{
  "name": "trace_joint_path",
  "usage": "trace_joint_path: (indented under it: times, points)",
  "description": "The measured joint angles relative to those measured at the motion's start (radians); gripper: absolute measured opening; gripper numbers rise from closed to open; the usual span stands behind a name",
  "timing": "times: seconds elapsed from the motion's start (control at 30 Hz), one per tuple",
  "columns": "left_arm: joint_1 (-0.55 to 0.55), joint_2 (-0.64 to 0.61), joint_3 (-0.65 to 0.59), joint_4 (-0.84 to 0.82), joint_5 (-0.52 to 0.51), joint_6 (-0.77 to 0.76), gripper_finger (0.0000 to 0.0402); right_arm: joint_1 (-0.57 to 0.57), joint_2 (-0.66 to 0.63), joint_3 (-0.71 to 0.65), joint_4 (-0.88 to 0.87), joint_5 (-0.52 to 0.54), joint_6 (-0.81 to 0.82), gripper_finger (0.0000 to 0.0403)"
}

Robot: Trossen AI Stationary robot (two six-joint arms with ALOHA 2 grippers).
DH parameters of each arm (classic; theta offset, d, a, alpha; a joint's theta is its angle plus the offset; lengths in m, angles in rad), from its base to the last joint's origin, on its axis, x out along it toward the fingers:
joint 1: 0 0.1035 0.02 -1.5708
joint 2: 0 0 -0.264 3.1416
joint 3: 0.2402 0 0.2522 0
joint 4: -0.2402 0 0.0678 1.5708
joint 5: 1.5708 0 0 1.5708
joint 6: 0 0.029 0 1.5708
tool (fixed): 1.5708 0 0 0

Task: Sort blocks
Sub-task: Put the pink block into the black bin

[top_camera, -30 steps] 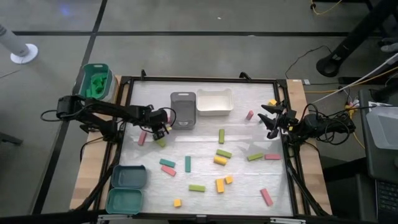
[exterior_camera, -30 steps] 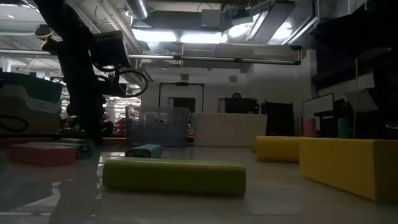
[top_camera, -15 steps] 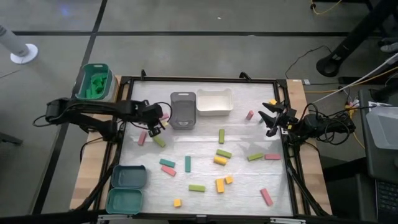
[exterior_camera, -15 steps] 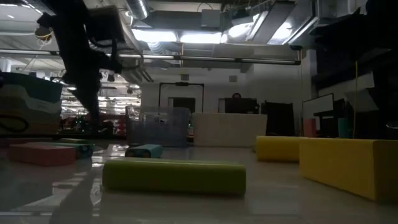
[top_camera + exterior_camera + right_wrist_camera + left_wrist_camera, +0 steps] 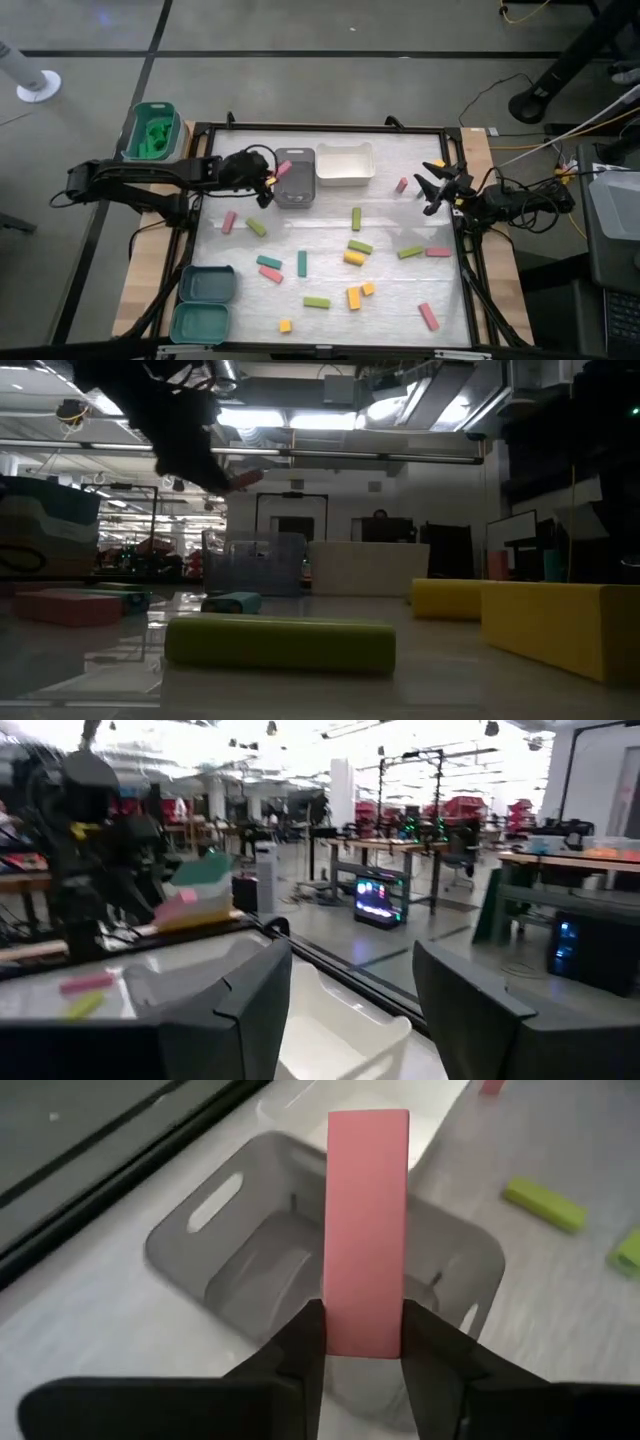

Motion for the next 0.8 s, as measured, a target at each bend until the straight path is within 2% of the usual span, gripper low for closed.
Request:
trace_joint_path:
  times: [0.23, 0.43, 0.53, 0.63, 0.8]
  points:
    - [0.0, 0.161, 0.0, 0.108, -0.004, 0.019, 0.0096, 0.0, 0.139, 0.01, 0.028, 0.06, 0.055, 0.0209]
    - [0.0, 0.251, 0.0, 0.124, -0.006, 0.111, 0.0097, 0.0, 0.3, 0.109, -0.023, 0.118, 0.138, 0.0209]
    - [0.003, 0.27, -0.001, 0.124, -0.006, 0.102, 0.0104, 0.0, 0.383, 0.197, -0.133, 0.119, 0.197, 0.0209]
    - [0.004, 0.275, -0.001, 0.124, -0.021, 0.084, 0.0128, -0.003, 0.465, 0.306, -0.279, 0.118, 0.278, 0.0209]
    - [0.004, 0.275, -0.001, 0.126, -0.042, 0.088, 0.0174, -0.095, 0.612, 0.505, -0.609, 0.085, 0.496, 0.0209]
